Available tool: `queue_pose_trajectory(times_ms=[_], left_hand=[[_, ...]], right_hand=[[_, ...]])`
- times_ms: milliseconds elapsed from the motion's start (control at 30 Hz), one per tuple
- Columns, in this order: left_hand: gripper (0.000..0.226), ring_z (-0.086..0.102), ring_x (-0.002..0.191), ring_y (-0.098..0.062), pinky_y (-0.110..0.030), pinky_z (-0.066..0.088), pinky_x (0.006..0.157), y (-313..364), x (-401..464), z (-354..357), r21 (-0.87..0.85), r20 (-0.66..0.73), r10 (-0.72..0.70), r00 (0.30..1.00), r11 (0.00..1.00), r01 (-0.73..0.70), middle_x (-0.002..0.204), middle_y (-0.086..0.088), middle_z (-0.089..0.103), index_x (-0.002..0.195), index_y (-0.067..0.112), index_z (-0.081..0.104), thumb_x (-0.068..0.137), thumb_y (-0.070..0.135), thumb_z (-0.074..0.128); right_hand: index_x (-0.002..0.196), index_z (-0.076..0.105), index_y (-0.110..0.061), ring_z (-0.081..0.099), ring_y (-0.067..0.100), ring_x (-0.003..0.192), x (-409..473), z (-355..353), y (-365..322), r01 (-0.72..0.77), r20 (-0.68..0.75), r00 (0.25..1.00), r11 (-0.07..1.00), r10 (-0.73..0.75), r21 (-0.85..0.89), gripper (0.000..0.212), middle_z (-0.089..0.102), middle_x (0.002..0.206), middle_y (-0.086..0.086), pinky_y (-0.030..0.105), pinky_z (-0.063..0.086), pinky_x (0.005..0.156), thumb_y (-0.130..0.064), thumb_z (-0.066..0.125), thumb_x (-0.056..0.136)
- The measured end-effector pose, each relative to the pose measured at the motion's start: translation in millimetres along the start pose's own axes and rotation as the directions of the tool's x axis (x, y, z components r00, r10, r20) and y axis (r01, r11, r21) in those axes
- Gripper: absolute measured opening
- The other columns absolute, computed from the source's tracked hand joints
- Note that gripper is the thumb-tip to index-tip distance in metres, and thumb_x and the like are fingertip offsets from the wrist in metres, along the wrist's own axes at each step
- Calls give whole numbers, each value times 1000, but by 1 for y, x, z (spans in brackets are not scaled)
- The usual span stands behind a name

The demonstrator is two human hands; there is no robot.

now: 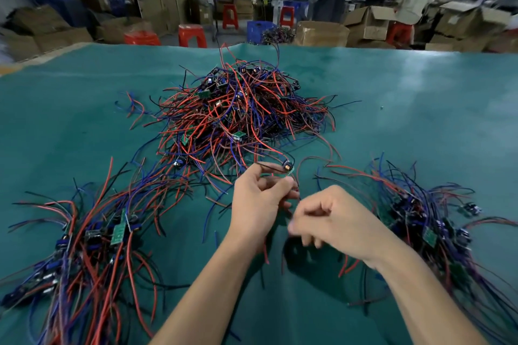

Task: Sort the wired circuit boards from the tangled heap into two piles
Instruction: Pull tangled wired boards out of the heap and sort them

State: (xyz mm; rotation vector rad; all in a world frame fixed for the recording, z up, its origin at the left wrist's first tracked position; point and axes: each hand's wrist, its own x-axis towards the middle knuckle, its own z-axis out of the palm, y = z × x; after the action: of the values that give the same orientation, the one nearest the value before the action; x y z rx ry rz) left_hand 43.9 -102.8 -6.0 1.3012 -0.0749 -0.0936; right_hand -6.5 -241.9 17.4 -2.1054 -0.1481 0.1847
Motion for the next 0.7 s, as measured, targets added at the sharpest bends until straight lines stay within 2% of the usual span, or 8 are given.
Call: queue_pose_trajectory(times_ms=[67, 133, 233, 333, 433, 567, 633, 700], left_hand=[[17, 68, 60, -18, -28, 54, 54, -3, 1, -1, 107, 11, 81, 997, 991, -81, 71, -9, 72, 94, 10, 62, 87, -5, 67], [20, 69, 60, -23, -32, 55, 58, -4, 1, -1, 217, 59, 157, 986, 962, -166, 67, -7, 70, 91, 16, 64, 86, -3, 68], [22, 66, 59, -28, -36, 55, 63, -7, -2, 1, 365, 189, 249, 950, 880, -303, 63, -4, 69, 89, 24, 67, 85, 3, 69], [21, 65, 61, -30, -34, 53, 60, -6, -3, 3, 376, 242, 253, 937, 866, -331, 67, -6, 71, 91, 21, 71, 87, 2, 67], [19, 69, 62, -19, -26, 51, 53, -1, -5, 4, 204, 196, 150, 969, 960, -190, 77, -10, 73, 93, 14, 70, 94, -1, 58], [22, 72, 68, -20, -22, 53, 54, 7, -7, 4, 4, 213, -87, 973, 996, 88, 84, -13, 74, 94, 4, 67, 102, 19, 52], [28, 72, 69, -20, -22, 53, 55, 7, -7, 2, 50, 286, -81, 955, 996, 69, 83, -14, 74, 95, -1, 67, 99, 26, 59], [25, 71, 67, -20, -23, 52, 55, 6, -8, 1, 132, 346, -38, 937, 991, -8, 80, -13, 74, 93, -2, 67, 94, 23, 66]], right_hand=[[73, 74, -24, 54, 8, 49, 6, 3, 8, -20, -324, 946, 1000, 22, 12, 20, 66, 57, -1, 28, 43, 56, -42, 67, 75], [83, 74, -30, 60, 10, 56, 10, 7, 10, -4, -522, 849, 990, 78, 141, 21, 69, 64, -4, 38, 51, 60, -49, 66, 76], [95, 77, -26, 65, 13, 68, 13, 11, 8, 58, -495, 858, 935, 133, 351, 24, 76, 80, 2, 36, 52, 62, -44, 75, 78], [89, 82, -22, 66, 10, 70, 12, 6, 7, 134, -490, 859, 860, 146, 492, 7, 77, 83, 4, 22, 50, 55, -16, 78, 89], [84, 82, -20, 66, 14, 73, 9, -1, 5, 164, -472, 859, 765, 199, 622, 15, 78, 88, 7, 22, 50, 54, -9, 73, 90], [76, 81, -15, 65, 14, 75, 9, -5, 3, 173, -437, 867, 680, 237, 713, 10, 77, 93, 12, 22, 47, 56, -6, 77, 79], [71, 81, -12, 62, 13, 67, 9, -6, 3, 170, -386, 892, 617, 234, 769, 6, 74, 83, 9, 21, 45, 54, -9, 78, 67], [71, 80, -10, 56, 13, 59, 9, -7, 3, 136, -357, 903, 630, 239, 765, 8, 68, 73, 7, 21, 41, 51, -12, 80, 63]])
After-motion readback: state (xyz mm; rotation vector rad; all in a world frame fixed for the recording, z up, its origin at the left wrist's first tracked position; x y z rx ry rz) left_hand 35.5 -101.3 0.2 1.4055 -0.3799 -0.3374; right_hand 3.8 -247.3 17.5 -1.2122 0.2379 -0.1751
